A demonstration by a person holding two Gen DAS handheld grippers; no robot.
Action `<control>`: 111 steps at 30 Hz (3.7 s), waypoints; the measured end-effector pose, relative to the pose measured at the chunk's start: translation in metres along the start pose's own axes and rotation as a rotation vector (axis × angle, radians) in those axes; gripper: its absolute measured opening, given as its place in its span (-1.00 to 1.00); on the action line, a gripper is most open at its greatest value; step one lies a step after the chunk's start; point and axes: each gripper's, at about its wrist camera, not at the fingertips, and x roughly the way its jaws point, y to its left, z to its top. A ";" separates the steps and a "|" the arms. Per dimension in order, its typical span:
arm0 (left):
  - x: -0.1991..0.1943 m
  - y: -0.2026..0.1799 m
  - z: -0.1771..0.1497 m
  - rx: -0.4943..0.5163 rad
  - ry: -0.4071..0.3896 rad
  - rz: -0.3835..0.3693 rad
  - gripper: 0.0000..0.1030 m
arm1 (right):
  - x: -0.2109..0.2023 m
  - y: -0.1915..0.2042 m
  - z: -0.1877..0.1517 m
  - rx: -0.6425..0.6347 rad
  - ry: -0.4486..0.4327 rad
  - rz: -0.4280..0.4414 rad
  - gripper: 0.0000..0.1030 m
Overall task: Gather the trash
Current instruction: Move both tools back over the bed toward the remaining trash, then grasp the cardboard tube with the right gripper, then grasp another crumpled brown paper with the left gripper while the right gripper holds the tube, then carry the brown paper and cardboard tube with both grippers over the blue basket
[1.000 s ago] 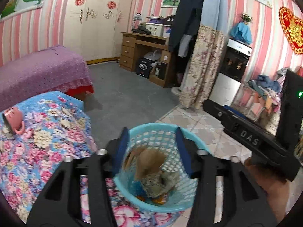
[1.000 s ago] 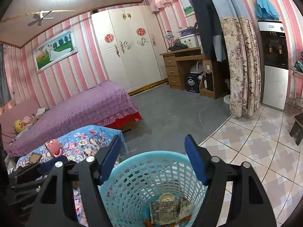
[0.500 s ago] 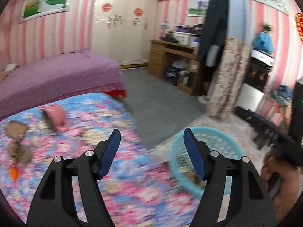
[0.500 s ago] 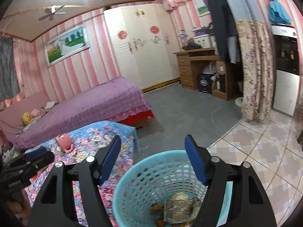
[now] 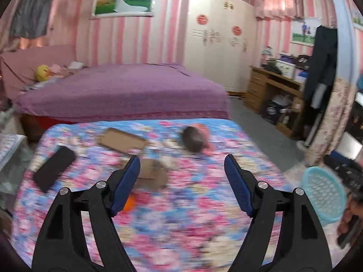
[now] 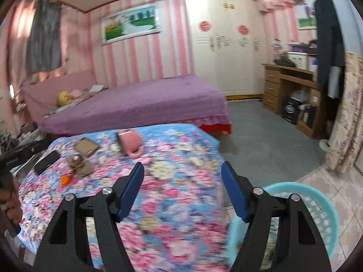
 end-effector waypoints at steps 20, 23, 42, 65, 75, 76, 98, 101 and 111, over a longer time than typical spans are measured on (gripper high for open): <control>0.058 0.184 -0.051 -0.169 0.176 0.199 0.56 | 0.096 0.167 0.009 -0.143 0.101 0.171 0.65; 0.067 0.193 -0.045 -0.186 0.171 0.201 0.56 | 0.121 0.196 0.018 -0.150 0.113 0.259 0.69; 0.121 0.183 -0.030 -0.196 0.206 0.085 0.56 | 0.219 0.252 -0.006 -0.172 0.250 0.366 0.04; 0.182 0.107 -0.030 -0.181 0.293 -0.055 -0.47 | 0.194 0.160 0.029 -0.071 0.150 0.301 0.13; 0.126 0.122 -0.014 -0.171 0.175 0.034 -0.47 | 0.161 0.159 0.028 -0.077 0.111 0.309 0.13; 0.120 0.121 -0.014 -0.164 0.168 0.044 -0.47 | 0.158 0.159 0.027 -0.080 0.109 0.309 0.13; 0.023 0.100 -0.015 -0.114 0.029 0.105 -0.47 | 0.080 0.137 0.020 -0.109 0.042 0.276 0.13; 0.013 0.089 -0.014 -0.109 0.018 0.101 -0.47 | 0.069 0.125 0.023 -0.107 0.031 0.262 0.13; 0.009 0.002 0.002 -0.016 0.017 0.013 -0.47 | 0.031 0.055 0.035 -0.092 0.002 0.121 0.13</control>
